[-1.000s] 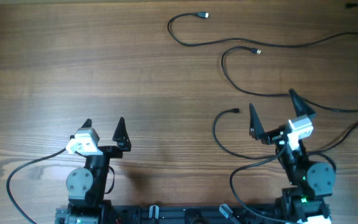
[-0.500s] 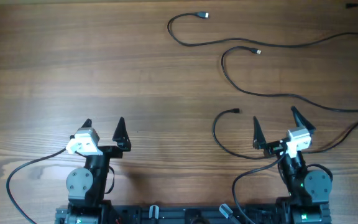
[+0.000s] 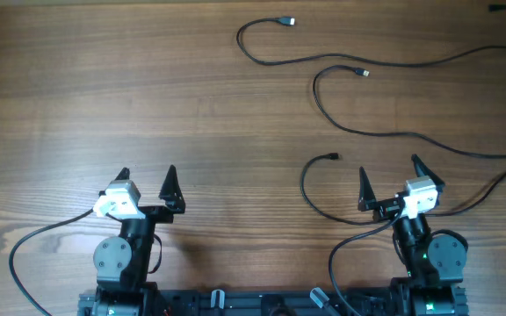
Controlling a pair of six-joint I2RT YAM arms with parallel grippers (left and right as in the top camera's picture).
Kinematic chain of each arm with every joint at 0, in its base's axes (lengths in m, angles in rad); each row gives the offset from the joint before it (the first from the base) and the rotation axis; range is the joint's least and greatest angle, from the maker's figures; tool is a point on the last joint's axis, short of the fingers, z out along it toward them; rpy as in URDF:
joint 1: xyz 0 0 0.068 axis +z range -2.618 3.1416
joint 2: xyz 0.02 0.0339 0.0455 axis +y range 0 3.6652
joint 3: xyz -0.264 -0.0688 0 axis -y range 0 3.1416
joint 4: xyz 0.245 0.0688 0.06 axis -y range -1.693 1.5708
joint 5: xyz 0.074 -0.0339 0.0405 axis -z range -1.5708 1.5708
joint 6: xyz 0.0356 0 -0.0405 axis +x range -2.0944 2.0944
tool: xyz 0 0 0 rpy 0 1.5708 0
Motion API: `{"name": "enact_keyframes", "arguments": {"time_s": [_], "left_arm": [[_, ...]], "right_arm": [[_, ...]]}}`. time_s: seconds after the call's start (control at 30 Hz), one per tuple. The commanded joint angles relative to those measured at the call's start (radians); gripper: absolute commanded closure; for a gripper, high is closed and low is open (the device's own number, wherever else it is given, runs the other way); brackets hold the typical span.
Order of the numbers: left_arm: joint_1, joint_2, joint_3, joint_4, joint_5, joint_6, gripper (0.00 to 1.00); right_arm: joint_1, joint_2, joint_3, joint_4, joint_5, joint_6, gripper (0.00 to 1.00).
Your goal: Untangle cables
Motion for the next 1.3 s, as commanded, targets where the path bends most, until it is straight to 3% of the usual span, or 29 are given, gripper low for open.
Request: {"name": "enact_keyframes", "arguments": {"time_s": [0.0,1.27], "left_arm": [[0.006,-0.008,-0.005,0.002,0.000,-0.009,0.00],[-0.008,-0.008,-0.005,0.002,0.000,-0.009,0.00]], "right_arm": [[-0.005,-0.016,-0.001,0.000,0.025,-0.003,0.00],[-0.005,-0.014,-0.001,0.003,0.024,-0.003,0.00]]}}
